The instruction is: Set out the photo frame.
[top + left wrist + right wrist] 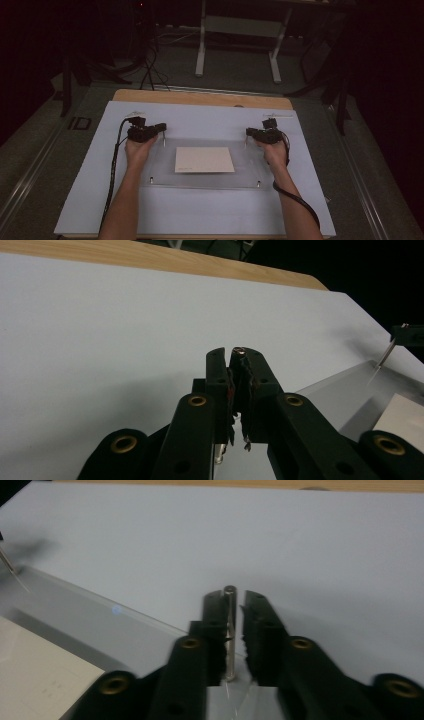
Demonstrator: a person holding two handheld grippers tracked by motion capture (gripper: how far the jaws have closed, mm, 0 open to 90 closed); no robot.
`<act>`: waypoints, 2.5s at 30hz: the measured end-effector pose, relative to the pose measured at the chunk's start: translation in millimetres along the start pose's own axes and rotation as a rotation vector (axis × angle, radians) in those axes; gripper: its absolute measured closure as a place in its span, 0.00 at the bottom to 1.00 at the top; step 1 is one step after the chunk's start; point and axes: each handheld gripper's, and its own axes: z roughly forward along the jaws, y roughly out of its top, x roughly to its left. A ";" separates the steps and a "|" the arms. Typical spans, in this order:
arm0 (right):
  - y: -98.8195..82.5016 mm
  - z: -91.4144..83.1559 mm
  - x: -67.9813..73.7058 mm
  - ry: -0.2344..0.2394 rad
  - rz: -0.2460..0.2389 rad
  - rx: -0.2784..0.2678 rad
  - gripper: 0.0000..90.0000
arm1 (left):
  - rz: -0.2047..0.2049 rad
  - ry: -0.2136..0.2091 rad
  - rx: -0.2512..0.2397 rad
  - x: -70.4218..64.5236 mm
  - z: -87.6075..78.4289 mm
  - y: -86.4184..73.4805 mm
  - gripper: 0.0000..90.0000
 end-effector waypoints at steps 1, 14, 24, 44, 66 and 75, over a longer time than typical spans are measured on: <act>0.2 -2.2 -0.7 -0.004 0.011 -0.005 0.83 | -0.004 0.001 -0.003 0.1 0.6 -0.2 0.94; 1.7 -44.5 22.9 0.040 -0.103 0.008 0.76 | -0.026 0.004 -0.014 0.6 2.9 -0.8 0.94; -7.2 -73.6 69.1 0.188 -0.162 0.029 0.77 | -0.027 0.007 -0.010 0.3 2.9 -0.5 0.94; -42.6 -130.9 158.5 0.391 -0.350 -0.001 0.83 | -0.041 0.011 -0.012 0.6 4.9 0.2 0.94; -86.3 -100.5 178.8 0.334 -0.440 0.105 1.00 | -0.050 0.011 -0.007 1.0 5.4 1.1 0.94; -89.8 -94.2 178.6 0.284 -0.413 0.069 1.00 | -0.052 0.011 -0.003 1.0 5.6 1.5 0.93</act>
